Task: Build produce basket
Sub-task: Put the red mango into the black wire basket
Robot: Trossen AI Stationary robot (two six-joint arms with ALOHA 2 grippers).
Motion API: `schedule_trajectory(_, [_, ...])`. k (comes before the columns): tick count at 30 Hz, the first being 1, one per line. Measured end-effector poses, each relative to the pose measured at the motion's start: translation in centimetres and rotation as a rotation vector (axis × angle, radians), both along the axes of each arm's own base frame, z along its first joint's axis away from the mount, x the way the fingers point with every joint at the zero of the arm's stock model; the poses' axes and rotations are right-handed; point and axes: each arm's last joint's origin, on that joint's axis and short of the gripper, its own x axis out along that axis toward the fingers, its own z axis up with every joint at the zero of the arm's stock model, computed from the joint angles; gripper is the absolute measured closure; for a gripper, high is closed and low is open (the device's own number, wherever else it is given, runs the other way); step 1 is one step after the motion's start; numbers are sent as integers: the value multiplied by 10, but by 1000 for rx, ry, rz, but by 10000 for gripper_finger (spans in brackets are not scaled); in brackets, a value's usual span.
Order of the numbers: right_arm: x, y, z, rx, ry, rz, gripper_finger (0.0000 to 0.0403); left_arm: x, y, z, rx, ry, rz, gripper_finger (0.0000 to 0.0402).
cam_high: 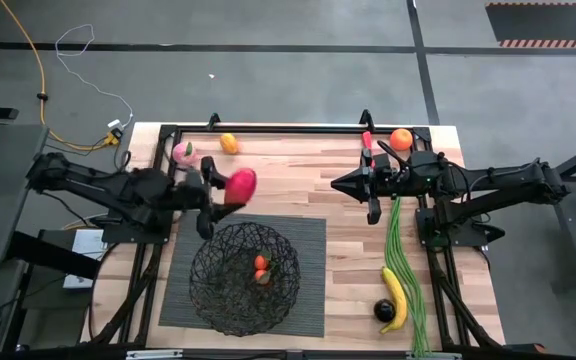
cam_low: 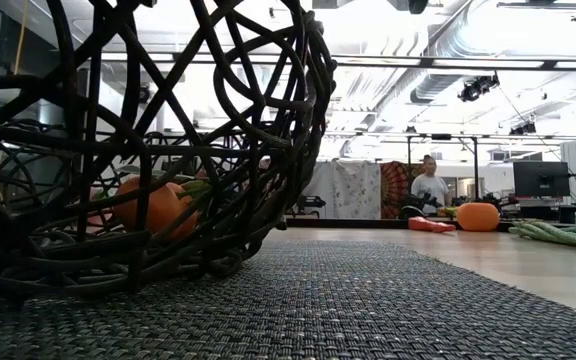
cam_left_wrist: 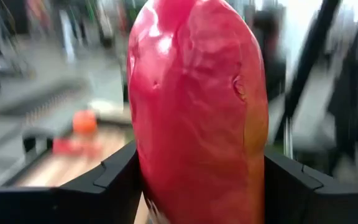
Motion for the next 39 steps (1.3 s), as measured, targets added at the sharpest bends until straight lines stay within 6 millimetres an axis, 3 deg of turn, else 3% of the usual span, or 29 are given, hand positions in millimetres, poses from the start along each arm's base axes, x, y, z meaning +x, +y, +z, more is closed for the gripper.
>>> schedule_trajectory(5, [0, 0, -1, 0, 7, 0, 403, 2, -11, 3, 52, 400, -150, 165])
schedule_trajectory(9, [0, 0, -2, 0, 16, 0, 403, 12, -24, -15, 61, 621, -257, 165])
schedule_trajectory(15, [0, 0, -2, 1, 20, 0, 403, 35, -51, -50, -61, 787, -324, 165])
schedule_trajectory(29, [0, 0, -5, 6, 55, 0, 403, 65, -87, -128, -341, 1074, 93, 165])
schedule_trajectory(39, [0, 0, -6, -2, 60, 0, 403, 76, -88, -161, -358, 1157, 225, 164])
